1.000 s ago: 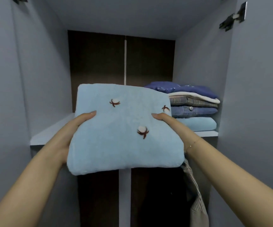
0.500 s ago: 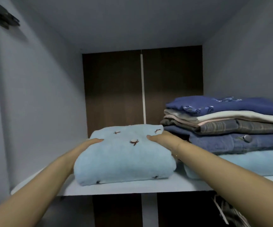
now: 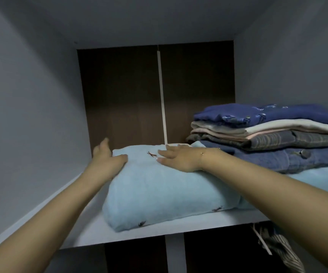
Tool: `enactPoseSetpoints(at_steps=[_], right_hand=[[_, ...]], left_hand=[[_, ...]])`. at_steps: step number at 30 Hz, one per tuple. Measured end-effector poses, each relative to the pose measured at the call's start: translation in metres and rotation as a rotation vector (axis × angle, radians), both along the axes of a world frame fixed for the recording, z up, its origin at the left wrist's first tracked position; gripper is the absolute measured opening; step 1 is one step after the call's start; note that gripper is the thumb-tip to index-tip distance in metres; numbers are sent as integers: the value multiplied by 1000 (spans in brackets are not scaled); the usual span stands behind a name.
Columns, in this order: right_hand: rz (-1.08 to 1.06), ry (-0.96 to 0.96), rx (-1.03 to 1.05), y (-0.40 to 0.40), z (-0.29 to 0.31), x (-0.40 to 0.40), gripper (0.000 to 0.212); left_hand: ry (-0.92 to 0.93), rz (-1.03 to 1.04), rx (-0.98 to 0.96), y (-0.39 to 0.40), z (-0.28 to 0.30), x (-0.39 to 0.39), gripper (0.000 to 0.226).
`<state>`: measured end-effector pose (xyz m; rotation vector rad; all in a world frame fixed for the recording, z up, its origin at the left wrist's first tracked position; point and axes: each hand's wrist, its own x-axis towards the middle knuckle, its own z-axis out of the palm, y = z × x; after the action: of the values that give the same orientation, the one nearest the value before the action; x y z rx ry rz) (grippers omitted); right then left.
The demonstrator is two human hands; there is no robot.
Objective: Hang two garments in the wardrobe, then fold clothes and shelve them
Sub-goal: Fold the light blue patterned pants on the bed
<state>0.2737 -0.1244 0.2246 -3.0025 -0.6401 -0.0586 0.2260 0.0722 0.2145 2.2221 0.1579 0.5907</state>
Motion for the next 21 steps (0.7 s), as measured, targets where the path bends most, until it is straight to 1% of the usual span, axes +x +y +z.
enactPoseSetpoints(at_steps=[1, 2, 3, 4, 5, 6, 7, 8, 9, 15, 18, 19, 21], right_hand=[[-43, 5, -42, 2, -8, 5, 59], [-83, 8, -25, 5, -15, 10, 59], [-107, 9, 4, 8, -21, 12, 60], [-122, 8, 42, 11, -24, 14, 62], [-126, 10, 54, 13, -26, 16, 63], [-149, 25, 56, 16, -27, 18, 64], [-168, 33, 40, 18, -28, 20, 65], [-190, 34, 32, 19, -30, 22, 66], [-201, 29, 28, 20, -31, 25, 66], [-159, 6, 25, 15, -26, 25, 66], [-44, -38, 92, 2, -19, 5, 61], [15, -69, 152, -4, -17, -7, 56], [98, -175, 255, -20, -19, -35, 46]], left_hand=[[-59, 9, 186, -2, 3, 1, 64], [-151, -19, 308, -6, 6, 4, 54], [-169, -55, 423, -15, 7, 6, 47], [-138, -83, 510, -23, 7, 11, 45], [-46, -96, 618, -29, 1, 19, 46], [92, -100, 711, -31, -8, 27, 49], [210, -103, 735, -29, -17, 37, 50], [282, -114, 724, -25, -22, 45, 50], [315, -127, 694, -20, -26, 52, 49], [319, -129, 708, -14, -28, 66, 50], [275, -132, 704, -17, -24, 48, 49], [221, -134, 697, -15, -22, 38, 48], [52, -124, 674, -11, -21, 10, 45]])
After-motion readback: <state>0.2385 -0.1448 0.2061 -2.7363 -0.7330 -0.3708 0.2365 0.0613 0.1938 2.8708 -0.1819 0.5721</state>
